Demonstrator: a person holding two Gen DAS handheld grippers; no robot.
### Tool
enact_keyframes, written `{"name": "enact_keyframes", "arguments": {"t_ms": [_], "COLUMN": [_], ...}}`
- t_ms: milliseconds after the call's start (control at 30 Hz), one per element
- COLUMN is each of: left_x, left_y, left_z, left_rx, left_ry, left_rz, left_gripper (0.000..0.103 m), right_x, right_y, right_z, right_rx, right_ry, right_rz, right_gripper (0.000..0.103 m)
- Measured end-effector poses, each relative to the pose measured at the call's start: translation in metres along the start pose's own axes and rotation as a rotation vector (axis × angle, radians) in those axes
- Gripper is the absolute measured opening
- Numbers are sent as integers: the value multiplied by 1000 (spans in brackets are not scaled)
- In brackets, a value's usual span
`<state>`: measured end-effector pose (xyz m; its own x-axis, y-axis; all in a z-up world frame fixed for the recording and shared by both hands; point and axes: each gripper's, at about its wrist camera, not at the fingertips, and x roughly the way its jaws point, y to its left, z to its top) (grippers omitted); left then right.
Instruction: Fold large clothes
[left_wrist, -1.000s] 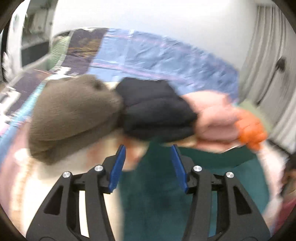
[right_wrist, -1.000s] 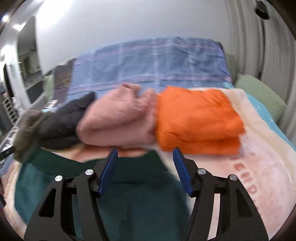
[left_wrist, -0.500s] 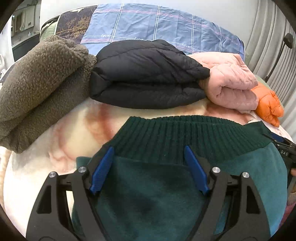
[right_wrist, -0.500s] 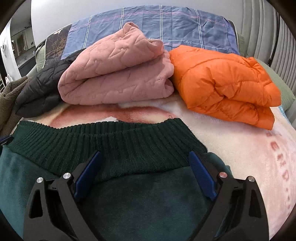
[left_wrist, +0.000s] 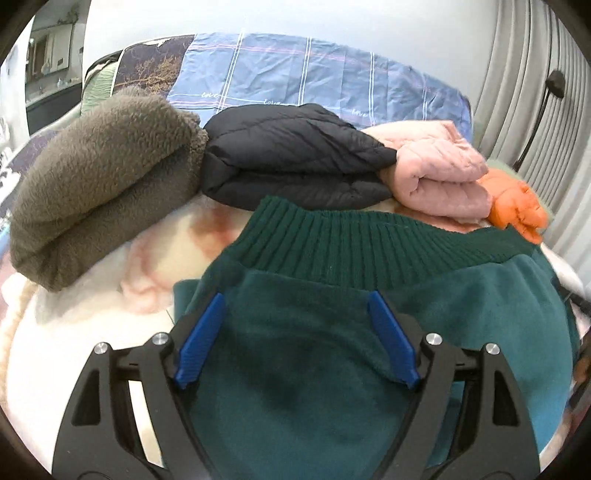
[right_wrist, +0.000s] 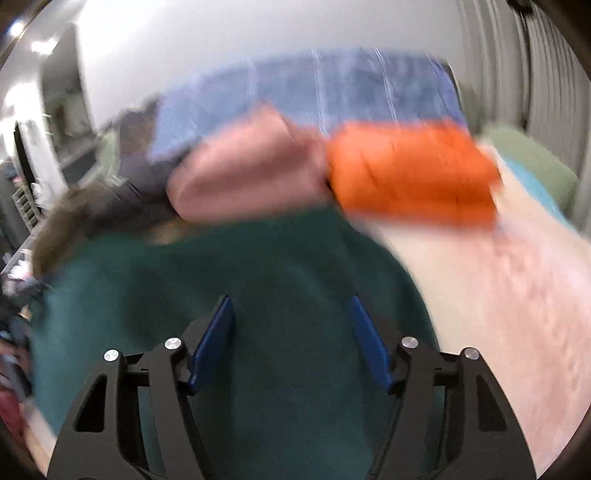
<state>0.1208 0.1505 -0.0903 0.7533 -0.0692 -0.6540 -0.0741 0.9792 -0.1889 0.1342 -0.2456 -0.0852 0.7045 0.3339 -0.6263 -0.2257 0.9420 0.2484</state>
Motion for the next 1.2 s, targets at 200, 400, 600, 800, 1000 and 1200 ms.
{"name": "enact_keyframes", "arguments": {"t_ms": [200, 400, 600, 800, 1000, 1200], "left_x": [2, -30, -80, -32, -9, -14], "left_y": [-3, -14, -124, -228, -211, -216], "left_z": [2, -4, 4, -42, -52, -61], "left_rx": [6, -9, 271, 583, 487, 488], "left_ry": [4, -16, -83, 52, 81, 71], "left_rz": [21, 60, -195, -149, -199, -165], "left_gripper": [85, 82, 85, 89, 96, 96], "right_x": [-30, -100, -122, -116, -97, -104], "right_y": [-4, -63, -110, -96, -80, -86], "right_z": [11, -13, -54, -67, -83, -77], "right_rx": [34, 171, 324, 312, 316, 326], "right_ry": [-8, -64, 6, 42, 87, 91], "right_rz": [5, -42, 44, 201, 199, 127], "right_gripper": [67, 60, 25, 59, 34, 20]}}
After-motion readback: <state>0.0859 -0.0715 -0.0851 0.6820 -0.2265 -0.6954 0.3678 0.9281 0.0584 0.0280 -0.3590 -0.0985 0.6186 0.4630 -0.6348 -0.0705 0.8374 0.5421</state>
